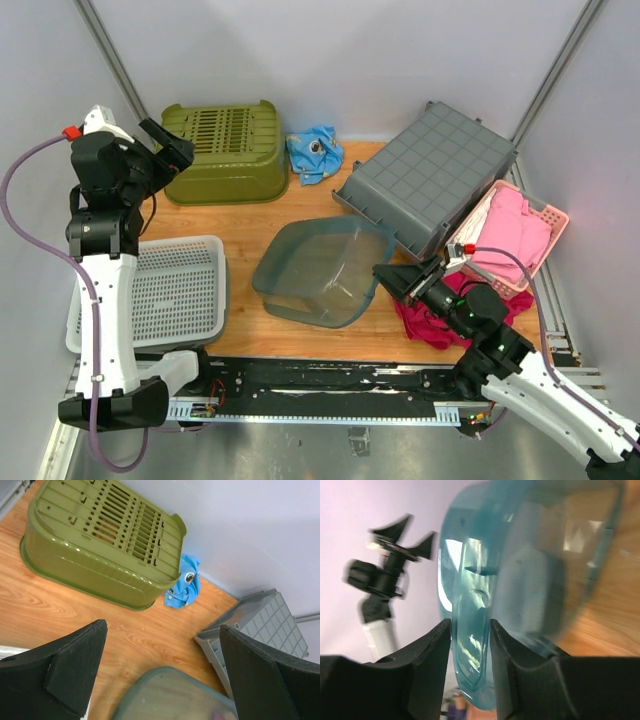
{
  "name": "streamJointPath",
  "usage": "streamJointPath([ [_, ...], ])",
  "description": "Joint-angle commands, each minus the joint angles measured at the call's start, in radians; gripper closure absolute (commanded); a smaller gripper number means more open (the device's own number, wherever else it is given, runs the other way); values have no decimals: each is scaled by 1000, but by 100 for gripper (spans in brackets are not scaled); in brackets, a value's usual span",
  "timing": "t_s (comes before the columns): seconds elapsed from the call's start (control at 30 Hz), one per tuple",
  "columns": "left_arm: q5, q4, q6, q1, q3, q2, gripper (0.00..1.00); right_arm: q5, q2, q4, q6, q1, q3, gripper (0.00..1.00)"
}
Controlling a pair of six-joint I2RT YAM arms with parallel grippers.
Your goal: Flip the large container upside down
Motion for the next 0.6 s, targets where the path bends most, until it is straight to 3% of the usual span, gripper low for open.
streamJointPath([
  [0.0, 68, 59, -26, 3, -53, -32, 1, 30, -109, -508, -78, 4, -51, 59],
  [0.13, 115, 64, -28, 3, -95, -46, 1, -2, -146, -645, -79, 5, -55, 46],
  [0.33, 186, 59, 2, -18, -178, -84, 1, 65, -121, -866, -163, 5, 22, 17],
  [0.43, 172, 41, 35, -87, -230, -102, 1, 109, -58, -936, -249, 5, 91, 10],
  [0.57, 122, -32, 116, -263, -274, -87, 1, 128, 56, -941, -424, 4, 184, 10],
])
